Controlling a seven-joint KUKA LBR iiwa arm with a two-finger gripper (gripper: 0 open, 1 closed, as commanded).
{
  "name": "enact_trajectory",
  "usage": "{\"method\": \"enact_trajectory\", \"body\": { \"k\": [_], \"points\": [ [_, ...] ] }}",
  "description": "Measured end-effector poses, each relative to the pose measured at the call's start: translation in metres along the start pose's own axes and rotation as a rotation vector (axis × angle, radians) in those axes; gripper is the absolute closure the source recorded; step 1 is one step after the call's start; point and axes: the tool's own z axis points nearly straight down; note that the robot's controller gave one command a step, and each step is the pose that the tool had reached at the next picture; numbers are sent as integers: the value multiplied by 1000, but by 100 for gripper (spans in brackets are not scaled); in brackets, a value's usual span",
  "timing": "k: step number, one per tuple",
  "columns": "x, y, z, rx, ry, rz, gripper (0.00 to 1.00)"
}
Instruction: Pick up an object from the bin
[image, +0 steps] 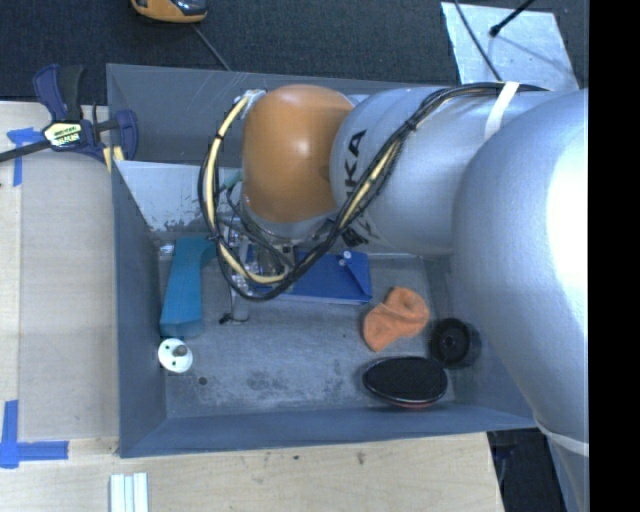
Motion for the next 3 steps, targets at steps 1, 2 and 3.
{"method": "enact_trajectory", "body": {
  "k": [1,2,3],
  "points": [
    [-2,-1,-5,-1,-8,3,0],
    [-22,31,38,0,-17,-337,0],
    [-21,46,60,3,-21,-417,0]
  ]
}}
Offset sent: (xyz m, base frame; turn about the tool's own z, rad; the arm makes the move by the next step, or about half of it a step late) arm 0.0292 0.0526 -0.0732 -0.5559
